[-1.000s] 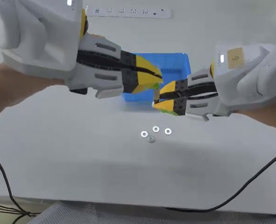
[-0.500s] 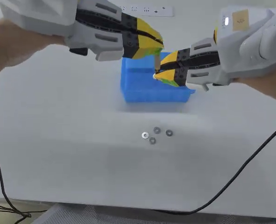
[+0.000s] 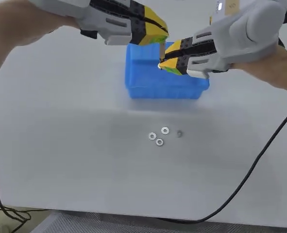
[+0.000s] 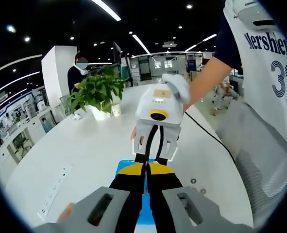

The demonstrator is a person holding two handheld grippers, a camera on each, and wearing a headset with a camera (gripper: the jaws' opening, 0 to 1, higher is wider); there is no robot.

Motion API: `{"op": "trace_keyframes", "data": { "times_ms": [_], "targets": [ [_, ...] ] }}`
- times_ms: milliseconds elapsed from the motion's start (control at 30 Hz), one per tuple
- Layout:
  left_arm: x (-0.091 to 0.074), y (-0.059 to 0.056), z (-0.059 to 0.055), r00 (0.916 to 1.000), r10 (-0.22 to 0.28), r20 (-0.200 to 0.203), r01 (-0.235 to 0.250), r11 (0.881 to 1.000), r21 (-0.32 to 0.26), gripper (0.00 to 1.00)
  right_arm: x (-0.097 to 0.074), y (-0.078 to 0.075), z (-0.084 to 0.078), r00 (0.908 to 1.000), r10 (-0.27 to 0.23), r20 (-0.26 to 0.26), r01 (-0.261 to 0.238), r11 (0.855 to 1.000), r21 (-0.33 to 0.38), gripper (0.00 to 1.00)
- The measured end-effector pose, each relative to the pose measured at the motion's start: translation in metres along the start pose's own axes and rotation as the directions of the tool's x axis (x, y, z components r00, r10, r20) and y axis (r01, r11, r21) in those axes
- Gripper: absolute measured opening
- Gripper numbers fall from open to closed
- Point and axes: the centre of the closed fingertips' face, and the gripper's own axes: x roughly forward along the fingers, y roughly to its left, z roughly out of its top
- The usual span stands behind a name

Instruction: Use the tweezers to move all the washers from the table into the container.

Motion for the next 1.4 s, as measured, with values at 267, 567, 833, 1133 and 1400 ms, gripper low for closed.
{"op": "trace_keyframes", "data": {
  "times_ms": [267, 567, 833, 1133, 1400],
  "targets": [
    [0.013, -0.001, -0.017, 0.9992, -0.03, -0.028, 0.03, 0.999, -0.012, 0.05, 0.011, 0.004, -0.017, 0.9989, 0.027, -0.038, -0.026, 0.999, 0.021, 0.09],
    [0.018, -0.004, -0.025, 0.9982, -0.049, -0.035, 0.048, 0.999, -0.023, 0.05, 0.014, 0.01, -0.026, 0.9975, 0.041, -0.057, -0.039, 0.998, 0.045, 0.09],
    [0.018, -0.003, -0.026, 0.9985, -0.044, -0.032, 0.044, 0.999, -0.018, 0.05, 0.014, 0.009, -0.026, 0.9979, 0.024, -0.06, -0.021, 0.998, 0.051, 0.1],
    [0.017, -0.001, -0.023, 0.9987, -0.039, -0.031, 0.039, 0.999, -0.011, 0.05, 0.012, 0.009, -0.019, 0.9989, 0.018, -0.044, -0.015, 0.998, 0.059, 0.12],
    [0.011, -0.001, -0.019, 0.9993, -0.029, -0.023, 0.028, 0.999, -0.015, 0.05, 0.01, 0.01, -0.011, 0.9997, 0.005, -0.023, -0.004, 0.998, 0.059, 0.13]
  ]
}}
